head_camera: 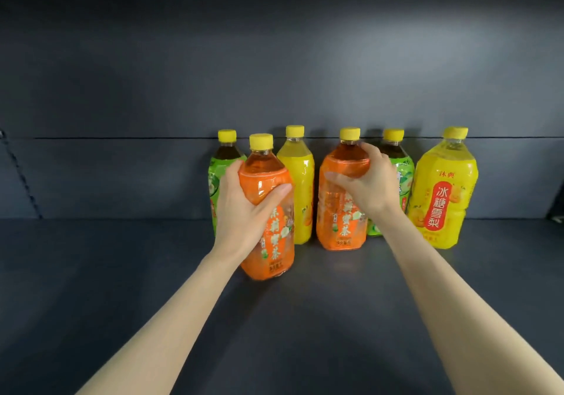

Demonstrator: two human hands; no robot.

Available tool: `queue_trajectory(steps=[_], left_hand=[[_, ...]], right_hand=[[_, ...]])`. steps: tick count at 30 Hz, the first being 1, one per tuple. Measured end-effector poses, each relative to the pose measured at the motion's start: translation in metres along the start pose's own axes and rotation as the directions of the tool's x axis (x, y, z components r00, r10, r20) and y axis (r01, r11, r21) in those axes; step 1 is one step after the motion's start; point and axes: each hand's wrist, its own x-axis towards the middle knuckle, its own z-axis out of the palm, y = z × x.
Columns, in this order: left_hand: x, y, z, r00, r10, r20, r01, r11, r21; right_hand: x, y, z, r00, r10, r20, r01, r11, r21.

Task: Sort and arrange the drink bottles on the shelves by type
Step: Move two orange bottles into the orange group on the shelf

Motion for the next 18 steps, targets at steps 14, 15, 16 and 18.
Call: queue_trajectory(steps=[14, 15, 16, 18], left_hand=[[-0.022, 0.0, -0.069, 0.978, 0.027, 0.207, 0.015, 0.98, -0.196], [-0.026, 0.002, -0.072, 0.979, 0.01, 0.204, 0.035, 0.976, -0.217], [-0.029, 0.004, -0.074, 0.98, -0.012, 0.199, 0.061, 0.969, -0.24], [-0.035, 0.004, -0.076, 0.977, -0.086, 0.195, 0.142, 0.944, -0.296]], right_hand=[[-0.108, -0.064, -0.005, 0.993, -0.074, -0.089, 0.083, 0.991, 0.101], [-0.113, -0.066, -0.004, 0.993, -0.078, -0.094, 0.089, 0.989, 0.12], [-0.116, -0.066, -0.003, 0.992, -0.08, -0.097, 0.093, 0.986, 0.139], [-0.12, -0.065, 0.0, 0.997, -0.05, -0.06, 0.063, 0.965, 0.254]])
